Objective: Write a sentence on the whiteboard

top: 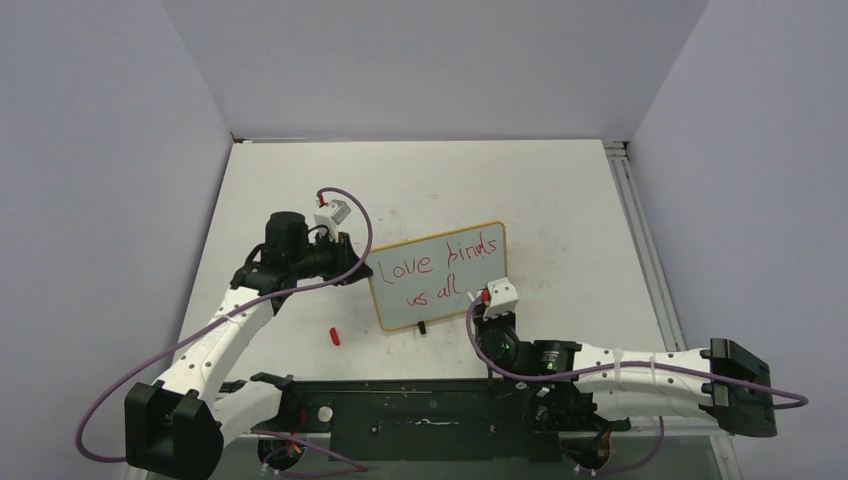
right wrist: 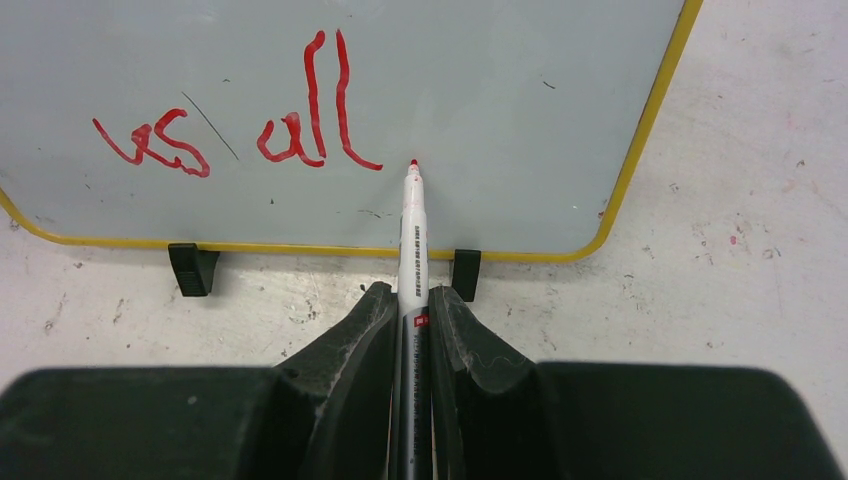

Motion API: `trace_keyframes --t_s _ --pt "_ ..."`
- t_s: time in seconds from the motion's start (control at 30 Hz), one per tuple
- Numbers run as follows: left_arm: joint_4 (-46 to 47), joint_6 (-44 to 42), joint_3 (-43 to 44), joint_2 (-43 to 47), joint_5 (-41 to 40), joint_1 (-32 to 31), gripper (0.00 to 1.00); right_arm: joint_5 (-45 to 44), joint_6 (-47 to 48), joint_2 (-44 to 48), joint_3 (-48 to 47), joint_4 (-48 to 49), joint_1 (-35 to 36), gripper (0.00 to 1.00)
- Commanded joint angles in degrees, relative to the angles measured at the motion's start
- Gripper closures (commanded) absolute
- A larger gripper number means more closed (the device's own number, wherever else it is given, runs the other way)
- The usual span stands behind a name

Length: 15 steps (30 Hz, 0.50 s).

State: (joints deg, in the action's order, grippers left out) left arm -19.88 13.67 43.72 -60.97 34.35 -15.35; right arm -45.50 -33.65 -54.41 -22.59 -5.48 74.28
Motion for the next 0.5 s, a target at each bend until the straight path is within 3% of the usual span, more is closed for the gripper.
trace_keyframes --t_s 0.0,0.47 --pt "0.8 0.0 1.3 0.0 -0.6 -0.1 0.90 -0.3 0.6 -0.7 -1.6 2.9 -0.4 0.95" --pt "0.4 0.1 1.5 0.1 -0.9 -0.1 0.88 -0.5 0.8 8.0 -4.6 -3.7 1.1 0.95"
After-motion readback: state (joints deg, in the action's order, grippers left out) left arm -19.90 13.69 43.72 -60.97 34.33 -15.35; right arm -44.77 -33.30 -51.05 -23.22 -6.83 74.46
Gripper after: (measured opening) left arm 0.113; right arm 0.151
